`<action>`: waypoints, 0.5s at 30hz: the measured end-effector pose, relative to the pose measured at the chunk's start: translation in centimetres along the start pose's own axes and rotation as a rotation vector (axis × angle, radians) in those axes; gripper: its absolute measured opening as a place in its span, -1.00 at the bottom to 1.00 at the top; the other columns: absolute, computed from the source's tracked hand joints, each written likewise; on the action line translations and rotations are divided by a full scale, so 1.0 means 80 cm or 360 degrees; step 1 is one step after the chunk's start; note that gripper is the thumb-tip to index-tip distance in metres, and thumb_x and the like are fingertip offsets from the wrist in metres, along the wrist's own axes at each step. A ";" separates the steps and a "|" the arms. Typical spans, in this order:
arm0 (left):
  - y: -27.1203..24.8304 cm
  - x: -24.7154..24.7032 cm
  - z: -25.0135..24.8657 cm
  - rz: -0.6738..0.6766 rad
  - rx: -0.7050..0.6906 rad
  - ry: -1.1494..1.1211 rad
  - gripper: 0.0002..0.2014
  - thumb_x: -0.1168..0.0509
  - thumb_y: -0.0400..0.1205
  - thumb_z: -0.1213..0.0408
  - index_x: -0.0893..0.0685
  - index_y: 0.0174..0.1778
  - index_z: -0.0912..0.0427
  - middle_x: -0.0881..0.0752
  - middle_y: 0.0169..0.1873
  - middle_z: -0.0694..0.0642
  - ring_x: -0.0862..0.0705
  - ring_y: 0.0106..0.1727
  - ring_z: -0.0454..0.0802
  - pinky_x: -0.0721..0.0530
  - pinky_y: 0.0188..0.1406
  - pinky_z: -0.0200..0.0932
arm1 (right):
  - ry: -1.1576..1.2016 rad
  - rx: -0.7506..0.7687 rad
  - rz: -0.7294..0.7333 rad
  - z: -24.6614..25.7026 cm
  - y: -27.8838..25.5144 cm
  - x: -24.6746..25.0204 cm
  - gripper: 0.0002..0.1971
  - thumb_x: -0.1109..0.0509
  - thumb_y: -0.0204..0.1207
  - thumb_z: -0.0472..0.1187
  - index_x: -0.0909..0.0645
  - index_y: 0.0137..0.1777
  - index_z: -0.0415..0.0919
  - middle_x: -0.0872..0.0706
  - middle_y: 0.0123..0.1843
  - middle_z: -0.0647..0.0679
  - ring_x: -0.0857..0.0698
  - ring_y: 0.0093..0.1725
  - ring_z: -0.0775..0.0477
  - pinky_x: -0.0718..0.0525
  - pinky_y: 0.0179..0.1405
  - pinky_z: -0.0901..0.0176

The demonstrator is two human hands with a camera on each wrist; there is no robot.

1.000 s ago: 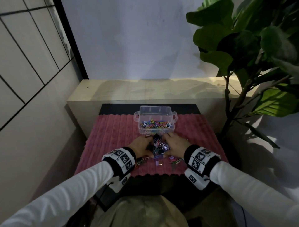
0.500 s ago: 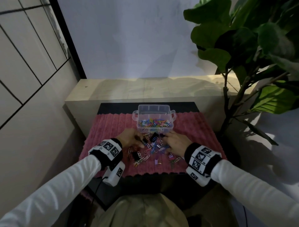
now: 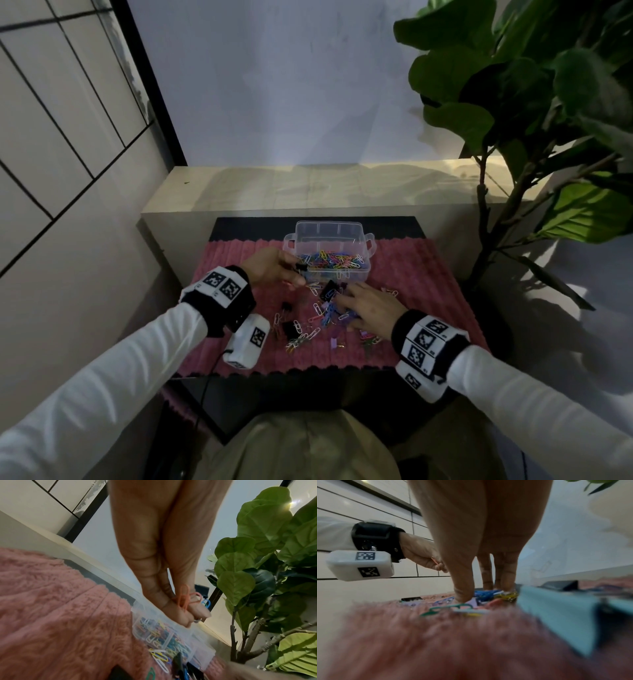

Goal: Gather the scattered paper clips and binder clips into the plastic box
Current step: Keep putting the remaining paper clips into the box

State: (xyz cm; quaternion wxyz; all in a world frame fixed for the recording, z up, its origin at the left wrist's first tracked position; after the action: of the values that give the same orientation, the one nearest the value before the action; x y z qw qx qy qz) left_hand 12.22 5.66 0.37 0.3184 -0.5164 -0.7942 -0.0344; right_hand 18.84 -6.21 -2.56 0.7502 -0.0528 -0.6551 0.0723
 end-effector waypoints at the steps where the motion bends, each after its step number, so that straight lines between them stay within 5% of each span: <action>1: -0.001 0.002 0.000 0.0008 -0.0001 -0.0008 -0.67 -0.39 0.44 0.52 -0.66 0.14 0.42 -0.76 -0.56 -0.19 -0.69 -0.50 -0.29 -0.68 -0.31 -0.49 | 0.0021 -0.0005 0.0030 -0.003 -0.001 -0.002 -0.65 -0.40 0.47 -0.17 -0.49 0.23 -0.19 -0.50 0.24 -0.16 -0.44 0.30 -0.13 -0.49 0.07 0.04; 4: 0.000 0.007 -0.003 -0.0003 0.0001 0.0024 -0.71 -0.41 0.44 0.49 -0.68 0.09 0.43 -0.76 -0.55 -0.17 -0.70 -0.50 -0.28 -0.68 -0.33 -0.48 | 0.0169 -0.0044 0.0101 -0.011 0.003 -0.005 -0.79 -0.42 0.44 -0.27 -0.60 0.07 -0.27 -0.57 0.18 -0.17 -0.55 0.21 -0.15 -0.45 -0.02 0.11; 7: 0.008 0.016 -0.007 -0.0055 0.0013 0.0054 -0.79 -0.46 0.41 0.40 -0.75 -0.04 0.34 -0.81 -0.39 0.08 -0.71 -0.42 -0.22 -0.74 -0.06 -0.25 | 0.0433 -0.0073 0.0087 -0.022 0.010 -0.002 -0.82 -0.52 0.33 -0.33 -0.62 -0.11 -0.33 -0.58 -0.07 -0.09 -0.62 -0.03 -0.12 -0.54 -0.09 0.12; 10: 0.020 0.027 -0.013 -0.0101 0.0009 0.0099 -0.76 -0.49 0.39 0.38 -0.76 -0.04 0.33 -0.81 -0.37 0.06 -0.71 -0.34 -0.16 -0.67 0.16 0.02 | 0.0722 -0.0128 -0.0020 -0.034 0.006 0.014 -0.82 -0.57 0.27 -0.33 -0.65 -0.19 -0.35 -0.56 -0.30 0.07 -0.57 -0.30 0.17 -0.48 -0.30 0.48; 13: 0.031 0.024 -0.022 -0.0057 0.0027 0.0230 -0.74 -0.49 0.40 0.31 -0.76 -0.03 0.33 -0.80 -0.15 0.28 -0.70 -0.15 0.01 -0.64 0.16 0.02 | 0.1000 -0.0251 -0.0070 -0.049 -0.001 0.021 -0.89 -0.55 0.31 -0.36 -0.68 -0.20 -0.29 -0.58 -0.39 0.16 -0.62 -0.51 0.38 -0.52 -0.49 0.57; 15: 0.031 -0.004 -0.028 0.0144 0.0020 0.0355 -0.80 -0.47 0.41 0.27 -0.77 -0.15 0.32 -0.79 -0.35 0.11 -0.69 -0.27 -0.11 -0.67 -0.02 -0.18 | 0.1063 -0.0304 -0.0062 -0.058 -0.003 0.018 -0.90 -0.53 0.33 -0.38 -0.72 -0.16 -0.34 -0.62 -0.37 0.15 -0.62 -0.54 0.40 -0.59 -0.47 0.55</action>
State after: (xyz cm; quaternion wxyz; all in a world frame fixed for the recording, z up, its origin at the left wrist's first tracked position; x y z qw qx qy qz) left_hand 15.45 5.72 1.30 0.4092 -0.5426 -0.7300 -0.0722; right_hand 23.67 -6.08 -1.75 0.9161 -0.1311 -0.3782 -0.0249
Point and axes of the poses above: each hand's wrist, its own y-axis towards the middle knuckle, its own x-axis out of the back of the hand, z = x × y, the point moved 10 cm from there along y, towards the middle knuckle
